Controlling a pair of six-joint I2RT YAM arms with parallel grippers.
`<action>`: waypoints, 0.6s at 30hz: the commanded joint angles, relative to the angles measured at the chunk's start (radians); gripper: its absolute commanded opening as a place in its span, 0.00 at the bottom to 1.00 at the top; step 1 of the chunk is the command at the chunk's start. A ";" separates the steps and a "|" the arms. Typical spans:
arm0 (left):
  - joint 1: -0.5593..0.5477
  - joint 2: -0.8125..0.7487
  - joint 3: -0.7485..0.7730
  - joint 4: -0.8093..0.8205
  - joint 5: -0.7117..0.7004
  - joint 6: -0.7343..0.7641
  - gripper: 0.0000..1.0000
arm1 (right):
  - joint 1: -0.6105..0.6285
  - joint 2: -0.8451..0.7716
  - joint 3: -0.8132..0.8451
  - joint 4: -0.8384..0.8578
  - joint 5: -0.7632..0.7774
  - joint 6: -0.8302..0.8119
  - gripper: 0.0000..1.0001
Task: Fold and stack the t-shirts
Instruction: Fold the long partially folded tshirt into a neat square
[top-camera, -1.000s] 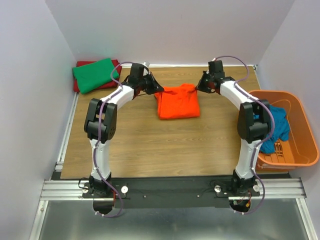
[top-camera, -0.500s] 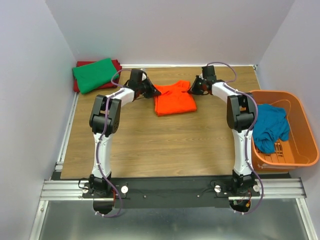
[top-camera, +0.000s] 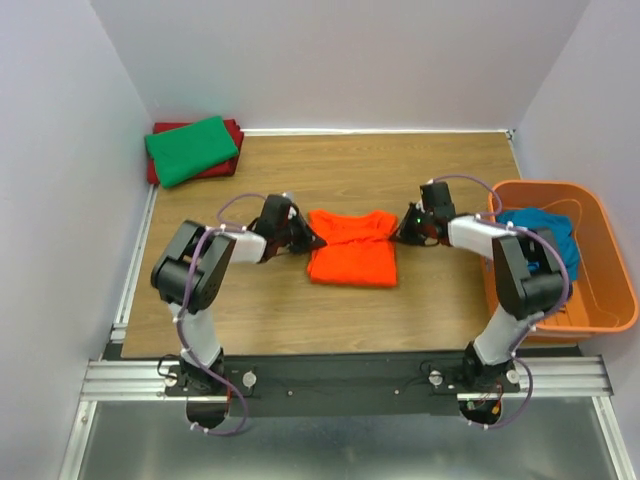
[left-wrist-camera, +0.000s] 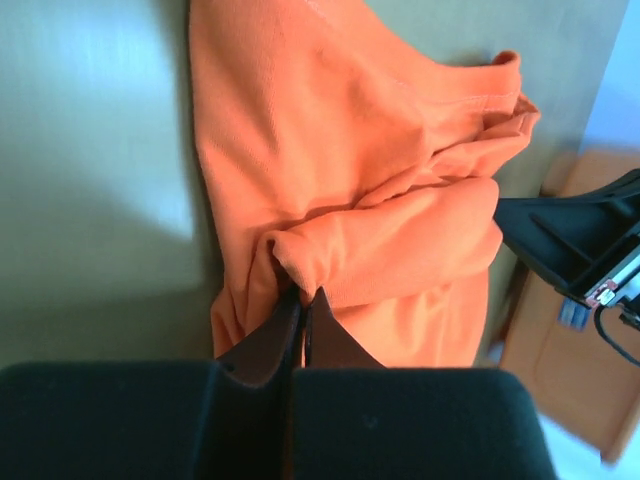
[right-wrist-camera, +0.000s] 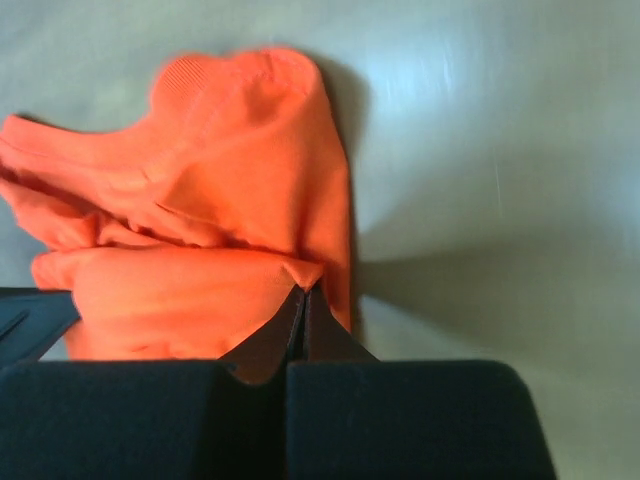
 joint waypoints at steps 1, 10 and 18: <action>-0.037 -0.140 -0.171 0.021 -0.050 -0.034 0.00 | 0.016 -0.194 -0.182 0.012 0.034 0.018 0.01; -0.042 -0.398 -0.232 -0.111 -0.034 0.001 0.00 | 0.021 -0.569 -0.256 -0.126 0.090 0.004 0.01; -0.001 -0.402 -0.137 -0.180 -0.022 0.049 0.00 | 0.023 -0.497 -0.152 -0.142 0.125 -0.034 0.01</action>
